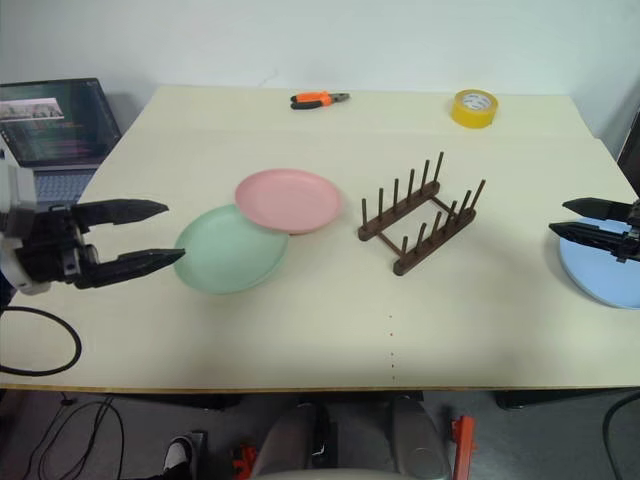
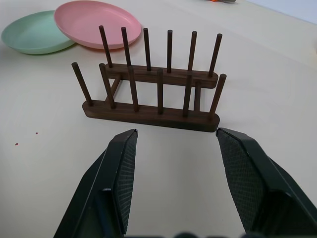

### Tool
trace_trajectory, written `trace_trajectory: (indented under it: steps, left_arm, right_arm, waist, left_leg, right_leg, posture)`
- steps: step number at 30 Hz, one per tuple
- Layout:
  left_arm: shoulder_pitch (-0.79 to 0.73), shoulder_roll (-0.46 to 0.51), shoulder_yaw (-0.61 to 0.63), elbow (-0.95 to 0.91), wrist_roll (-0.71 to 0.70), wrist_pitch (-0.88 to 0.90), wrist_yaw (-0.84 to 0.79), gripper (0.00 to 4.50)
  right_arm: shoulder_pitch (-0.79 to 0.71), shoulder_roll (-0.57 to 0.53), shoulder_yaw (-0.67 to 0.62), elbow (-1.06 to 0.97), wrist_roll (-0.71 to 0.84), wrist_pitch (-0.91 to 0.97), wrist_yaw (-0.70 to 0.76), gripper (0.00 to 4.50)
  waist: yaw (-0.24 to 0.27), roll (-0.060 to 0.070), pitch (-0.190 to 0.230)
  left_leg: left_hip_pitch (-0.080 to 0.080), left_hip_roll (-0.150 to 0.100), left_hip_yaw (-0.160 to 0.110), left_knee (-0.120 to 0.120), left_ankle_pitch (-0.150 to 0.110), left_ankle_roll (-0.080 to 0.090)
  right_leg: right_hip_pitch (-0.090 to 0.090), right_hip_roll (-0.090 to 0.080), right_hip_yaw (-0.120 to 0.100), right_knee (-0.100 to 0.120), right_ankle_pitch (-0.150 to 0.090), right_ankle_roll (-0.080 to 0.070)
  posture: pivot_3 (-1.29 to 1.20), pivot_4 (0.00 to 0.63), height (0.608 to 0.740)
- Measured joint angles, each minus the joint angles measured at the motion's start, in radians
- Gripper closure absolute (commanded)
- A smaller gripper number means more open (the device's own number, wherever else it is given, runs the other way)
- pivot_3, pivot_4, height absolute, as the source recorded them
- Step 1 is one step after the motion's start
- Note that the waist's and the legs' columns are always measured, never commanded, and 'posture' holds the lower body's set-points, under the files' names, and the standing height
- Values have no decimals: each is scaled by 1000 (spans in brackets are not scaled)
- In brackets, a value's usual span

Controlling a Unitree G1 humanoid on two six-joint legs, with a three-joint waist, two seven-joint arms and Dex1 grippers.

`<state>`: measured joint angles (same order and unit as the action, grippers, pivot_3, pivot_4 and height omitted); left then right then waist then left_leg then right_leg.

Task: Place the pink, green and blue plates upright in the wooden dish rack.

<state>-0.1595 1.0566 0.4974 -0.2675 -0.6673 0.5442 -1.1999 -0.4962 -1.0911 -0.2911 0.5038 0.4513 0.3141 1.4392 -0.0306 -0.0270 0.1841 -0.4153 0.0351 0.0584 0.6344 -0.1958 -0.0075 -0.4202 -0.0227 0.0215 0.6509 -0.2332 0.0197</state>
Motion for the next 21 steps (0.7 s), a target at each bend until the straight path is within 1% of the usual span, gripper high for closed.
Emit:
trace_trajectory:
  steps: [8, 12, 17, 18, 21]
  left_arm:
    - [-11, -3, -3, -2, -4, -2, 12, 935]
    - [-68, -22, -53, -33, -32, 6, 34, 935]
    - [-92, -86, -191, -111, -35, 47, 111, 935]
    - [-112, -106, -237, -120, -14, 50, 139, 935]
    - [-159, -175, -349, -129, 33, 55, 203, 935]
  right_arm:
    - [-19, -6, 0, 1, 0, 0, 3, 1720]
    - [-29, -6, 0, 4, -1, -11, 0, 1720]
    - [-14, -4, -4, 2, 0, -21, -5, 1720]
    - [5, -5, -13, -4, 1, -21, -9, 1720]
    - [52, -2, -29, -55, 4, -7, -27, 1720]
  waist:
    - [0, 0, 0]
    - [1, 0, 0]
    - [1, 0, 0]
    - [1, 0, 0]
    - [3, 0, 0]
  left_leg:
    - [0, 0, 0, 0, 0, 0]
    - [0, 0, 0, 0, 0, 0]
    - [0, -1, 0, 0, 0, 0]
    - [0, -1, 0, 0, 0, 0]
    - [0, -4, 0, 1, 0, 0]
  right_leg:
    - [0, 0, 0, 0, 0, 0]
    - [0, 0, 0, 0, 0, 0]
    - [0, 0, 1, 0, 1, 1]
    - [1, 0, 0, 0, 3, 5]
    - [1, 1, 1, 0, 4, 7]
  posture:
    - [0, 150, 740]
    - [0, 150, 740]
    - [0, 150, 740]
    - [0, 150, 740]
    - [0, 150, 740]
